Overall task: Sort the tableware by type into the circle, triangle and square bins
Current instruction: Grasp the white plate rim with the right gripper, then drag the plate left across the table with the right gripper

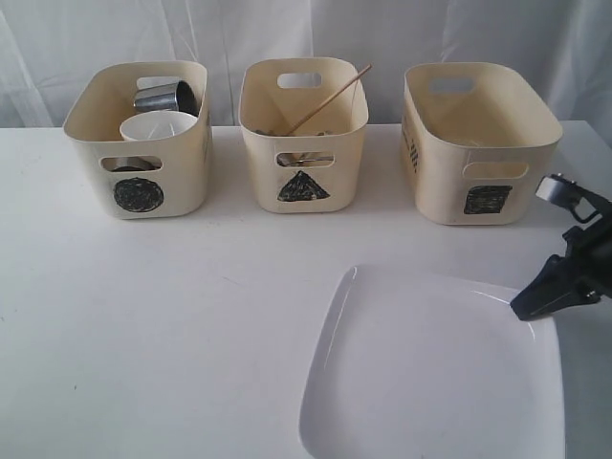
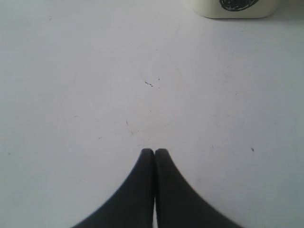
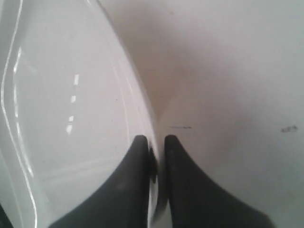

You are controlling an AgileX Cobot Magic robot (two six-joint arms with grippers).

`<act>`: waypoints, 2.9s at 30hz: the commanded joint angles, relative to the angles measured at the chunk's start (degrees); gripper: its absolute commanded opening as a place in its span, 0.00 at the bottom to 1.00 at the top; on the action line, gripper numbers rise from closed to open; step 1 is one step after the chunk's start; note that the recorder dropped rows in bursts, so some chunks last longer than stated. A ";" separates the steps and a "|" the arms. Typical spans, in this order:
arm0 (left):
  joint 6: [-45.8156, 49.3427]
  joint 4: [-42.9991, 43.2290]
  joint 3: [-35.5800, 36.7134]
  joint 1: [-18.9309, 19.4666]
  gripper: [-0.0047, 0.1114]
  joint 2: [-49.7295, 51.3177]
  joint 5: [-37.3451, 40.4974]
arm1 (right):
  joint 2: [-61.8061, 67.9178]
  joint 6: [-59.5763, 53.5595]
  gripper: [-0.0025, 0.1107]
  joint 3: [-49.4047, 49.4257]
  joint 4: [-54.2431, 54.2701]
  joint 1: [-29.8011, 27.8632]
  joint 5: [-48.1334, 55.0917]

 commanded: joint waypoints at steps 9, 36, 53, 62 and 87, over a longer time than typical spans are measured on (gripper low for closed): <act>-0.01 -0.55 0.18 0.27 0.04 -0.23 1.47 | -1.03 -0.61 0.02 0.33 5.83 0.09 2.27; -0.01 -0.55 0.18 0.27 0.04 -0.23 1.47 | 2.54 3.64 0.18 0.33 9.03 0.09 0.95; -0.01 -0.55 0.18 0.27 0.04 -0.23 1.47 | 2.85 6.33 0.02 0.33 15.62 0.09 2.27; -0.01 -0.55 0.18 0.27 0.04 -0.23 1.47 | 2.85 11.30 0.02 0.33 17.15 0.09 2.27; -0.01 -0.55 0.18 0.27 0.04 -0.23 1.47 | -6.62 18.95 0.02 0.33 16.02 0.09 2.27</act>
